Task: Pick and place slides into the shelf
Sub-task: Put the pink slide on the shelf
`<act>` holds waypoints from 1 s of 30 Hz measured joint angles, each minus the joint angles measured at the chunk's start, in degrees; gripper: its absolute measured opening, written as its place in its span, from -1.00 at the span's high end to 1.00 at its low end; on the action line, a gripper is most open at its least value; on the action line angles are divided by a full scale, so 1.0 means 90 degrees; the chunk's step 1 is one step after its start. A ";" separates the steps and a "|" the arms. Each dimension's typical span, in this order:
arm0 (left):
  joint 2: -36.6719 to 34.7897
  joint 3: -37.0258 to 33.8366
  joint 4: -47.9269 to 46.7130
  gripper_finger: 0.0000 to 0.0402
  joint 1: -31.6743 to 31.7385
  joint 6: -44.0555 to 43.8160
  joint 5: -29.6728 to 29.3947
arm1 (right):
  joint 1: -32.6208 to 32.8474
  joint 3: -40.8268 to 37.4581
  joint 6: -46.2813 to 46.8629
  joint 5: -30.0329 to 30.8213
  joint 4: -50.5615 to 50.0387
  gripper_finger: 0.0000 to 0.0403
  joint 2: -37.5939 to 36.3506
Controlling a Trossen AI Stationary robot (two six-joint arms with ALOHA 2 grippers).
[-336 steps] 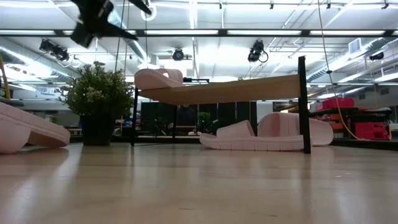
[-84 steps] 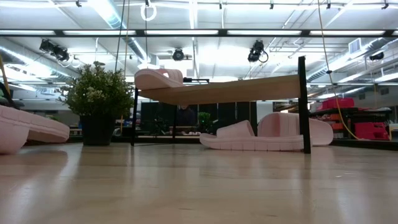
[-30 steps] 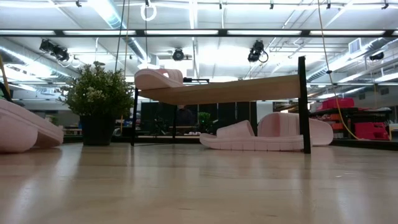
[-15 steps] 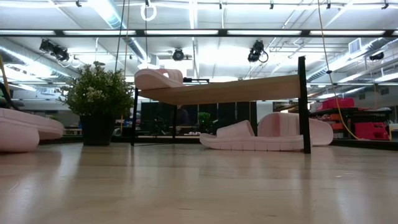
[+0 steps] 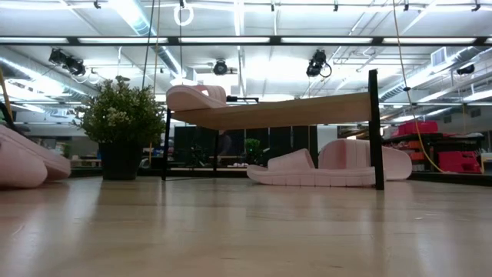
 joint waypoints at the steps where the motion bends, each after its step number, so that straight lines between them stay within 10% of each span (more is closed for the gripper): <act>1: 0.0000 0.0092 -0.0067 0.79 0.0002 -0.0005 -0.0010 | 0.0000 0.0000 0.0000 0.0000 0.0000 0.61 0.0000; 14: -0.0093 0.1438 -0.0264 0.79 0.0000 -0.1378 -0.0855 | 0.0000 0.0000 0.0000 -0.0002 -0.0002 0.61 0.0000; 30: -0.0498 0.3335 -0.0251 0.79 0.0309 -0.1652 -0.3931 | 0.0000 0.0000 -0.0126 -0.0001 -0.0018 0.61 0.0000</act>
